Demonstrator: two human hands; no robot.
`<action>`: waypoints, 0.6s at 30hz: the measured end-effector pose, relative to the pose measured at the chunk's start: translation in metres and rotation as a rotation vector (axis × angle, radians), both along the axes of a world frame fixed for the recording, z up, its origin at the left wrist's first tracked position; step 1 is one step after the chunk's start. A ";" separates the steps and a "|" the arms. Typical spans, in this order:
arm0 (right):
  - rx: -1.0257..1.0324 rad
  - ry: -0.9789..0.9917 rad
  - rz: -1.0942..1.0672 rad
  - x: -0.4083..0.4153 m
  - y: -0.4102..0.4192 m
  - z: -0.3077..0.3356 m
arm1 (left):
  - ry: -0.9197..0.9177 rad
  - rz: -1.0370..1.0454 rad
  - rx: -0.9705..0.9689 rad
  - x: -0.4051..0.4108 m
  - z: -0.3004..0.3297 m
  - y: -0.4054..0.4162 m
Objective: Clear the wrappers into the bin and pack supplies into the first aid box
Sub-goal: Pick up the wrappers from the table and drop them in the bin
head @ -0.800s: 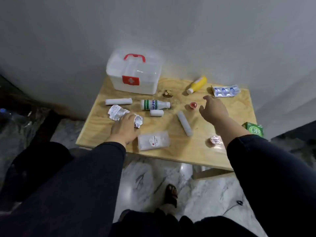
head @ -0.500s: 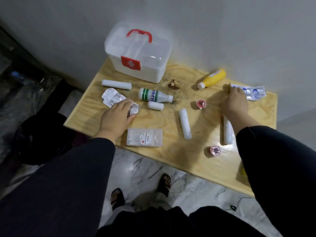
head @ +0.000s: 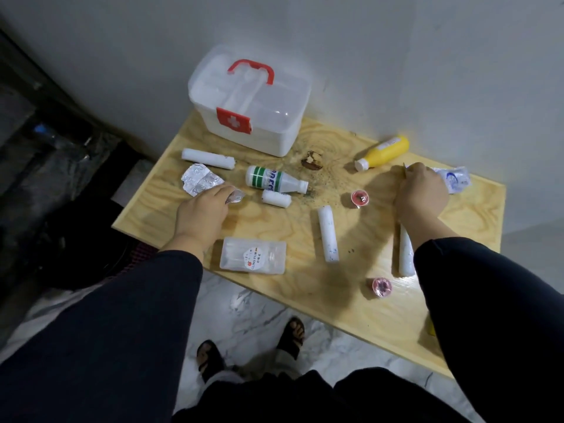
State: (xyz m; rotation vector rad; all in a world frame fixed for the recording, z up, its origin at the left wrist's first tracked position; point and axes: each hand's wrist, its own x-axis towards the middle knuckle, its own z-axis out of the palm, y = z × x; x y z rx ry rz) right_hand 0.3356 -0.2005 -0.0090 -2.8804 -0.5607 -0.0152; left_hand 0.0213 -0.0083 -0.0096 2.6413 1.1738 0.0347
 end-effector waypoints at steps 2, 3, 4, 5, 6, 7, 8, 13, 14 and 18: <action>0.041 -0.013 0.000 -0.008 0.002 0.011 | 0.007 0.008 -0.018 0.000 0.006 0.004; 0.057 -0.025 0.013 -0.013 0.004 0.017 | -0.008 0.007 -0.022 0.000 0.010 0.006; 0.064 -0.045 0.036 -0.018 0.005 0.026 | -0.028 0.013 -0.021 -0.001 0.014 0.008; 0.063 -0.066 0.060 -0.021 0.007 0.034 | -0.044 0.040 -0.017 -0.001 0.022 0.008; 0.068 -0.087 0.080 -0.025 0.009 0.044 | -0.065 0.079 -0.019 -0.001 0.031 0.009; 0.087 -0.110 0.093 -0.029 0.012 0.056 | -0.079 0.111 -0.027 -0.003 0.041 0.010; 0.114 -0.129 0.100 -0.032 0.016 0.068 | -0.100 0.128 -0.033 -0.004 0.054 0.011; 0.361 -0.186 0.179 -0.070 0.055 0.135 | -0.358 0.189 -0.010 -0.030 0.107 0.038; 0.412 -0.206 0.220 -0.084 0.066 0.148 | -0.403 0.192 -0.009 -0.039 0.117 0.045; 0.541 -0.163 0.384 -0.151 0.121 0.184 | -0.605 0.188 -0.079 -0.080 0.137 0.081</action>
